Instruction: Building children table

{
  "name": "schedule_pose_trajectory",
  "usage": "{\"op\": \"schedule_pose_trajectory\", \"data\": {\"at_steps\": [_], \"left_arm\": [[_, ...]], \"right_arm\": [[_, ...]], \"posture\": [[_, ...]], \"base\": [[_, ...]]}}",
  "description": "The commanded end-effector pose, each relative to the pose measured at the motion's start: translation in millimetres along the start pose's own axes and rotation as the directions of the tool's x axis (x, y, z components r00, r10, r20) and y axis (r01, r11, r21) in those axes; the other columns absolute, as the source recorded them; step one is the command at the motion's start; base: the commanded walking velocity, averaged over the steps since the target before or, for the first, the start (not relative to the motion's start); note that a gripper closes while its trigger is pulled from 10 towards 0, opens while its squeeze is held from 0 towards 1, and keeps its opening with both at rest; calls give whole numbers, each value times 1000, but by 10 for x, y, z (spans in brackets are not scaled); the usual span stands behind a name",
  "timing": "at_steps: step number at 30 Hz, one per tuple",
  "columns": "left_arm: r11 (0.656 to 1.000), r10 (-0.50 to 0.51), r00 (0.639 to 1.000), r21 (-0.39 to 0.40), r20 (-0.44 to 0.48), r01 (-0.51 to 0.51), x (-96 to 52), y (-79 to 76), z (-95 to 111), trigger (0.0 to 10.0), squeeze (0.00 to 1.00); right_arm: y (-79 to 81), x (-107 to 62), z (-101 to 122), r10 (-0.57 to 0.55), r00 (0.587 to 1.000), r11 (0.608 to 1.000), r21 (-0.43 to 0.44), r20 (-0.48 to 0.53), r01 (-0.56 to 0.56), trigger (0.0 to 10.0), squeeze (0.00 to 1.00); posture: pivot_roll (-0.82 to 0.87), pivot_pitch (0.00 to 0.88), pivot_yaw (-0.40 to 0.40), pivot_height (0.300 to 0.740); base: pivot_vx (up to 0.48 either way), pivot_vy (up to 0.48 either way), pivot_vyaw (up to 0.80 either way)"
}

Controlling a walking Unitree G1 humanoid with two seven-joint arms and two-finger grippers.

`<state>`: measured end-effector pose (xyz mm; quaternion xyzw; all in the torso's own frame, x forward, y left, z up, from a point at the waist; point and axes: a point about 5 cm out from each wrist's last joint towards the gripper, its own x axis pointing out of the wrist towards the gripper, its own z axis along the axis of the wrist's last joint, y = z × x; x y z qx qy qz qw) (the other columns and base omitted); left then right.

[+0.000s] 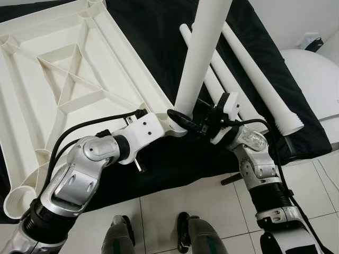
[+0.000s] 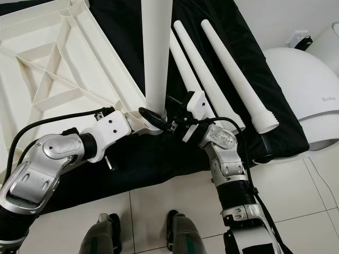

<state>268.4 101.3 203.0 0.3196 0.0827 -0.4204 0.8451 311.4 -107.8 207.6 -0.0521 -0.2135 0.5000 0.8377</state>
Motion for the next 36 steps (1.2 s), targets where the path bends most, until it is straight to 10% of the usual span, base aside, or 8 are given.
{"op": "schedule_pose_trajectory", "data": {"at_steps": [1,36], "left_arm": [[998,21,993,-59,-114,-28,97,-80,-216,10000,0],[958,193,967,-180,-169,-222,214,17,-215,10000,0]], "right_arm": [[74,-58,-138,-5,999,998,66,-49,9,10000,0],[356,-72,-174,-264,963,962,57,-54,267,10000,0]], "posture": [[46,296,-21,740],[49,277,-15,740]], "base": [[0,0,0],[0,0,0]]}}
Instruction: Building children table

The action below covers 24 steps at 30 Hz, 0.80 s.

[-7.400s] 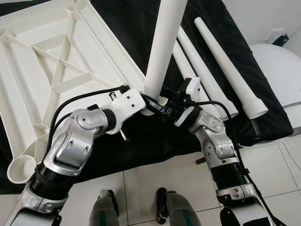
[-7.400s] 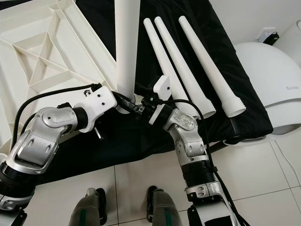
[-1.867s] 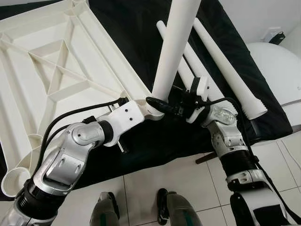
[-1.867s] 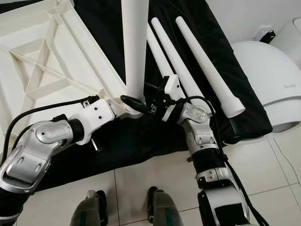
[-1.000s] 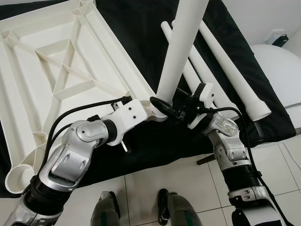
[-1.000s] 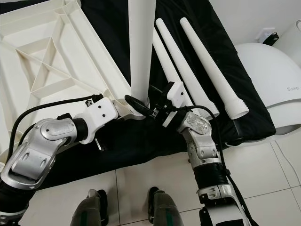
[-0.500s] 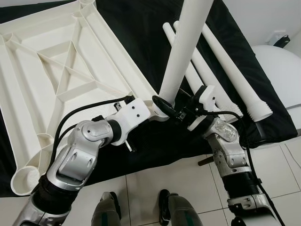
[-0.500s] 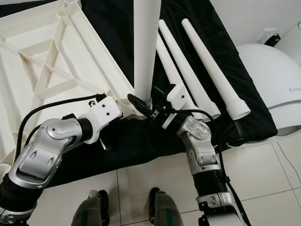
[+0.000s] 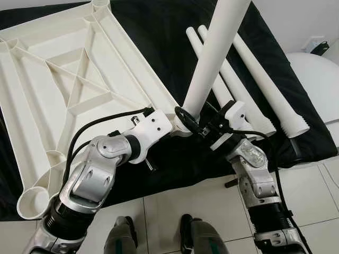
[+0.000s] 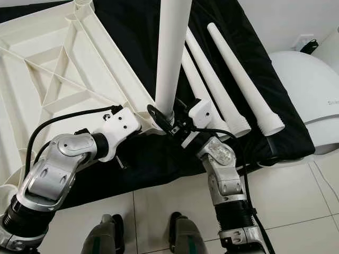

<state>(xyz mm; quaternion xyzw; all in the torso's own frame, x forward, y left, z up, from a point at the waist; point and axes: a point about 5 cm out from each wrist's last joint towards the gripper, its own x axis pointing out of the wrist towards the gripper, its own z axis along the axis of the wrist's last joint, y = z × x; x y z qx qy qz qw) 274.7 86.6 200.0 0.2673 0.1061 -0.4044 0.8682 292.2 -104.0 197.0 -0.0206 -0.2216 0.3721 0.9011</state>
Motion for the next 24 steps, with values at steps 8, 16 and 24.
{"op": "schedule_pose_trajectory", "data": {"at_steps": [8,16,24], "left_arm": [[974,204,970,-70,-133,-214,89,95,-231,10000,0],[972,214,968,-73,-131,-224,109,81,-224,10000,0],[969,226,966,-72,-128,-236,113,97,-215,10000,0]], "right_arm": [[190,-19,-155,-45,997,998,42,-66,47,10000,0],[275,7,-177,-140,987,989,31,-80,143,10000,0],[352,19,-200,-207,974,977,32,-97,211,10000,0]], "posture": [[49,280,-20,740],[48,282,-22,740],[54,285,-24,740]], "base": [[0,0,0],[0,0,0],[0,0,0]]}}
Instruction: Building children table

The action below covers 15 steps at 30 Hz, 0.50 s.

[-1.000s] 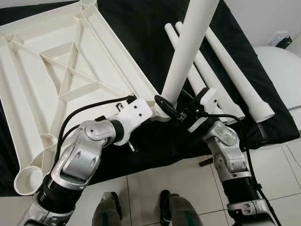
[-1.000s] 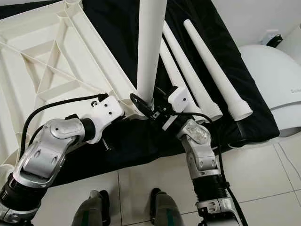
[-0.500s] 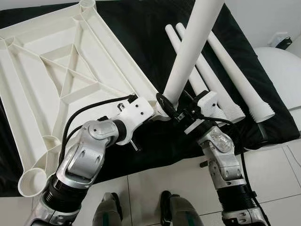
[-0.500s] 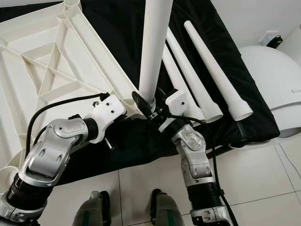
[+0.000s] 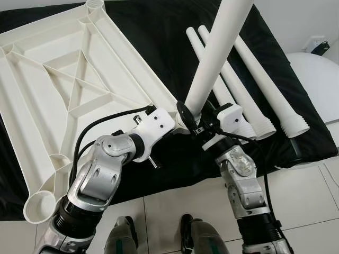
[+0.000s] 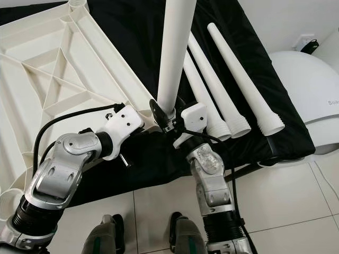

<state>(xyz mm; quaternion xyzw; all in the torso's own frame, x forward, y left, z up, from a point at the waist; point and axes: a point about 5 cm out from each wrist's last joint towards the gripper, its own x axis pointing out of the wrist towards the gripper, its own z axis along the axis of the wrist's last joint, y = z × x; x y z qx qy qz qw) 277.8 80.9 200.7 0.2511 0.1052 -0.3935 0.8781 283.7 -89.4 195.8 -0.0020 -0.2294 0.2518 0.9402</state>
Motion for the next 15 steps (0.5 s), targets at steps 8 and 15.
{"op": "schedule_pose_trajectory", "data": {"at_steps": [8,15], "left_arm": [[976,210,969,-35,-128,-216,60,107,-239,10000,0],[975,212,969,-36,-124,-218,57,105,-230,10000,0]], "right_arm": [[259,-70,-192,4,995,998,62,-104,3,10000,0],[323,-71,-186,-74,991,994,68,-108,82,10000,0]], "posture": [[57,288,-26,740],[63,288,-29,740]], "base": [[0,0,0],[0,0,0]]}}
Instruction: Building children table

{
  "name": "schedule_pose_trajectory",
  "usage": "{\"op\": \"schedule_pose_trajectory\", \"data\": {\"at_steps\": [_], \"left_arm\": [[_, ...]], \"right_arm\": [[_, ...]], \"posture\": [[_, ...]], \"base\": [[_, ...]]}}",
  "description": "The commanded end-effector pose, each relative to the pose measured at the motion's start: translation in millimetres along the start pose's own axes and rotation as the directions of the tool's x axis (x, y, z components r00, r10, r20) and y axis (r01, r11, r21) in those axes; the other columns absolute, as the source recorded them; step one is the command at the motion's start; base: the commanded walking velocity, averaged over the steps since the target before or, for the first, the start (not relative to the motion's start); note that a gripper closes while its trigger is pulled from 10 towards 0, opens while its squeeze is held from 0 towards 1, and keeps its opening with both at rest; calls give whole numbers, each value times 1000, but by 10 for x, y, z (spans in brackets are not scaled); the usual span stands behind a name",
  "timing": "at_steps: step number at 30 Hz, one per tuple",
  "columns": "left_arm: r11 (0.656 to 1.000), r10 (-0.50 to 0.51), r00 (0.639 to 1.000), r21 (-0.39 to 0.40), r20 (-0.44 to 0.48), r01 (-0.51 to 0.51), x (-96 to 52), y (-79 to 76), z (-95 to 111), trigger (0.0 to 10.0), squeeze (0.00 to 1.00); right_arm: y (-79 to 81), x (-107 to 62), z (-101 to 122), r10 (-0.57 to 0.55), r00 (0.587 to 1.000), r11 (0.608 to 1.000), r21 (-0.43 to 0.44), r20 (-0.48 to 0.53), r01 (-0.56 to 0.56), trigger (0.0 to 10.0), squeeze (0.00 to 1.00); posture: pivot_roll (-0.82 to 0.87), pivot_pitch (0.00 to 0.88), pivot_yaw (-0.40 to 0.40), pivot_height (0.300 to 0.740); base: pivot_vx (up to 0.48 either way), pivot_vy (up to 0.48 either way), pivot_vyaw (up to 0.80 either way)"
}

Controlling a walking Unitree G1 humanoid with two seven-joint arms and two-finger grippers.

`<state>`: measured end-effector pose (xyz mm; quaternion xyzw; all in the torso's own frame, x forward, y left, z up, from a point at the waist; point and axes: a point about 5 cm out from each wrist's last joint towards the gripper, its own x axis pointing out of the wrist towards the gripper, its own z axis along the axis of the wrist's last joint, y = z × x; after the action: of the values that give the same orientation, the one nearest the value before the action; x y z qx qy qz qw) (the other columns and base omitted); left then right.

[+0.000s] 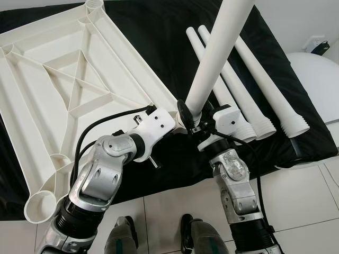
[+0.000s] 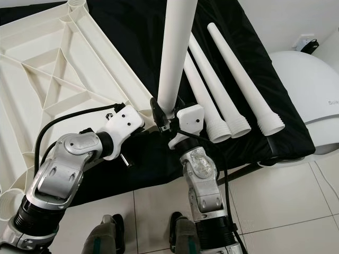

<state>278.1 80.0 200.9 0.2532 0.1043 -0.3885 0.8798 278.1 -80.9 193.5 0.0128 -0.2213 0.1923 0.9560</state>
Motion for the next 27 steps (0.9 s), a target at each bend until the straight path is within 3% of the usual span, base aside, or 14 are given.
{"op": "schedule_pose_trajectory", "data": {"at_steps": [1,5,20,21,22,23,27], "left_arm": [[978,201,972,-39,-123,-207,51,106,-235,10000,0],[977,204,972,-40,-119,-210,47,110,-226,10000,0],[978,198,974,-38,-115,-203,51,84,-222,10000,0],[979,197,974,-37,-114,-202,50,81,-222,10000,0],[979,196,974,-37,-113,-201,50,79,-221,10000,0],[979,196,974,-36,-112,-201,50,79,-220,10000,0],[979,195,975,-35,-111,-200,52,77,-218,10000,0]], "right_arm": [[211,-83,-182,51,994,997,64,-93,-45,10000,0],[239,-94,-189,-41,993,998,45,-111,46,10000,0],[281,-118,-217,-101,985,993,40,-139,107,10000,0],[280,-120,-217,-96,986,993,50,-139,104,10000,310],[280,-122,-216,-93,986,993,57,-139,102,10000,459],[286,-122,-214,-83,987,993,69,-138,94,10000,1000],[286,-126,-213,-70,988,993,86,-137,83,10000,1000]], "posture": [[63,288,-29,740],[69,287,-32,740],[75,268,-38,740],[74,264,-38,740],[74,264,-39,740],[74,263,-39,740],[71,259,-41,740]], "base": [[0,0,0],[0,0,0],[0,0,0],[0,0,0],[0,0,0],[0,0,0],[0,0,0]]}}
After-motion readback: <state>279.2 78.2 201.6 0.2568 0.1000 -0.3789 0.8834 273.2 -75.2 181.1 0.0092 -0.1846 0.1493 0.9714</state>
